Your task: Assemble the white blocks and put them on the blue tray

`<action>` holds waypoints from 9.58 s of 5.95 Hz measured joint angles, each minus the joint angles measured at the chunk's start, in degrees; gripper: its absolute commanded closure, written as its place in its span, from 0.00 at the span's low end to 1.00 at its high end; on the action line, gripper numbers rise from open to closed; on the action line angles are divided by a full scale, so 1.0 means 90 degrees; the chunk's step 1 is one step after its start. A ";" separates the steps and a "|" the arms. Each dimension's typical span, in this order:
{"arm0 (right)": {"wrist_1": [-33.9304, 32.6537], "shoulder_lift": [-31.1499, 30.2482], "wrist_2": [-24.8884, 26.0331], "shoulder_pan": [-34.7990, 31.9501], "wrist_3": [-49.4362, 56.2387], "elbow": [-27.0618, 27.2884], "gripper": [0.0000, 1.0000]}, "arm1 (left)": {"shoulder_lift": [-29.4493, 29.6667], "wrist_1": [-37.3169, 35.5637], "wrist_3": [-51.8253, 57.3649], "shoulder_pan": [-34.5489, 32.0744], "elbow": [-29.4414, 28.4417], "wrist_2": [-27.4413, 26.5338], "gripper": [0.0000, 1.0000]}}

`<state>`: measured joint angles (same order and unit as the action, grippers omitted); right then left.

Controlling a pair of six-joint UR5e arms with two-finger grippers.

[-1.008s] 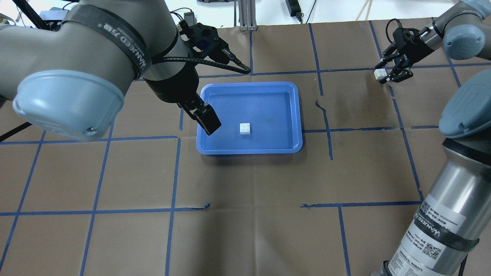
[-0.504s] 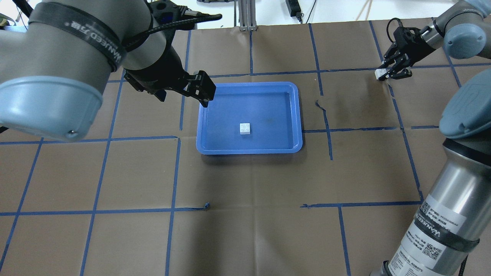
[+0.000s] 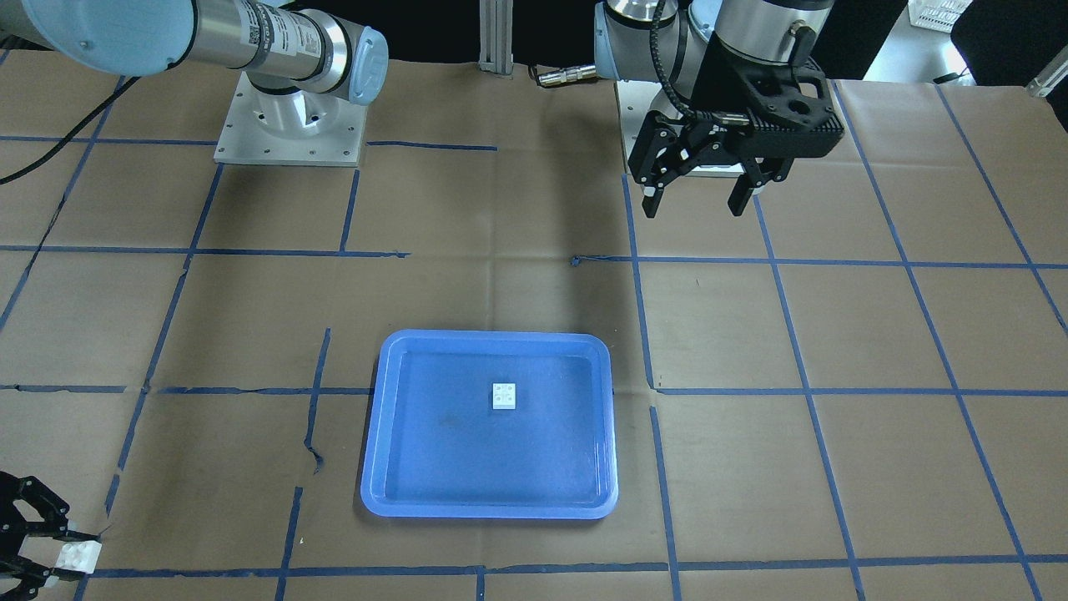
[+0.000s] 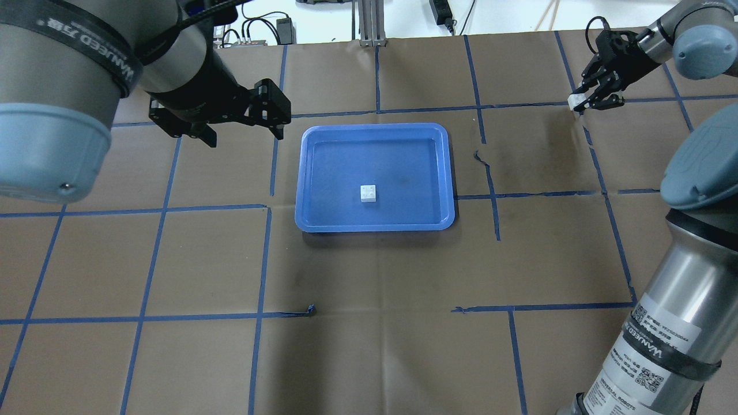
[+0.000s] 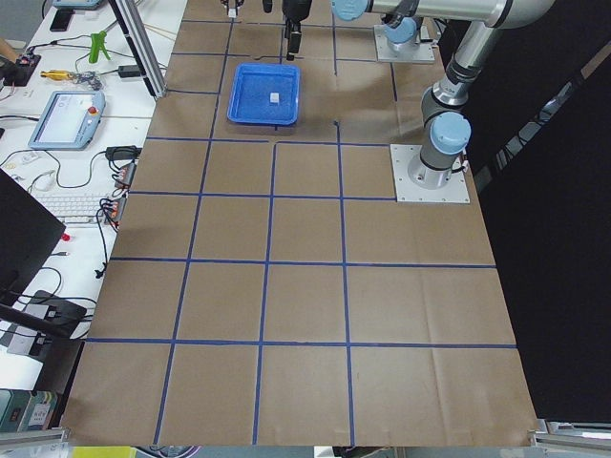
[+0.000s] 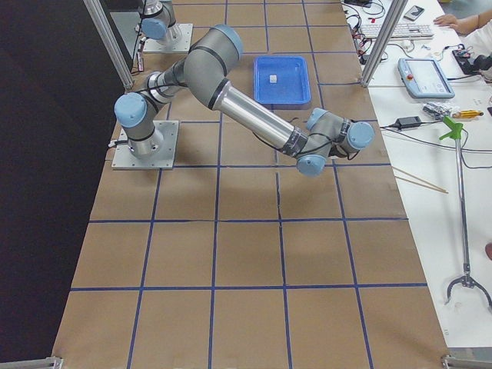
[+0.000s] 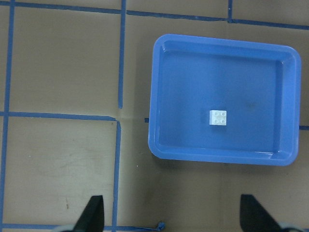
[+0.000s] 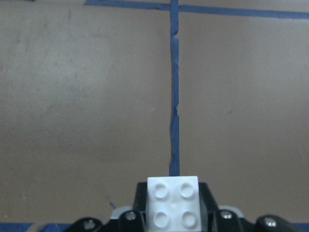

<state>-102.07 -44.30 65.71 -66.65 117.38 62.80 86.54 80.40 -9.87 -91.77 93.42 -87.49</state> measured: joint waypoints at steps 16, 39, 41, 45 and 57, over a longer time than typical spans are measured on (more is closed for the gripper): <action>-0.5381 -0.1567 -0.0412 -0.3481 -0.4742 0.4763 0.73 | 0.0082 0.0725 0.0595 0.0177 -0.0302 -0.0093 0.01; -0.5618 -0.1664 -0.0417 -0.3893 -0.5431 0.5249 0.73 | 0.0007 0.0705 0.0590 0.0220 -0.0304 -0.0084 0.00; -0.5693 -0.1652 -0.0414 -0.3893 -0.5578 0.5249 0.72 | 0.0004 0.0705 0.0590 0.0219 -0.0298 -0.0084 0.01; -0.5690 -0.1650 -0.0400 -0.3893 -0.5708 0.5249 0.51 | 0.0004 0.0705 0.0589 0.0217 -0.0293 -0.0084 0.00; -0.0670 -0.3217 0.2251 -0.2889 -0.8822 0.2760 0.00 | 0.0004 0.0705 0.0589 0.0227 -0.0301 -0.0084 0.01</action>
<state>-108.11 -73.25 85.97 -92.65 37.98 87.64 86.58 86.75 -4.57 -89.73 90.71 -88.24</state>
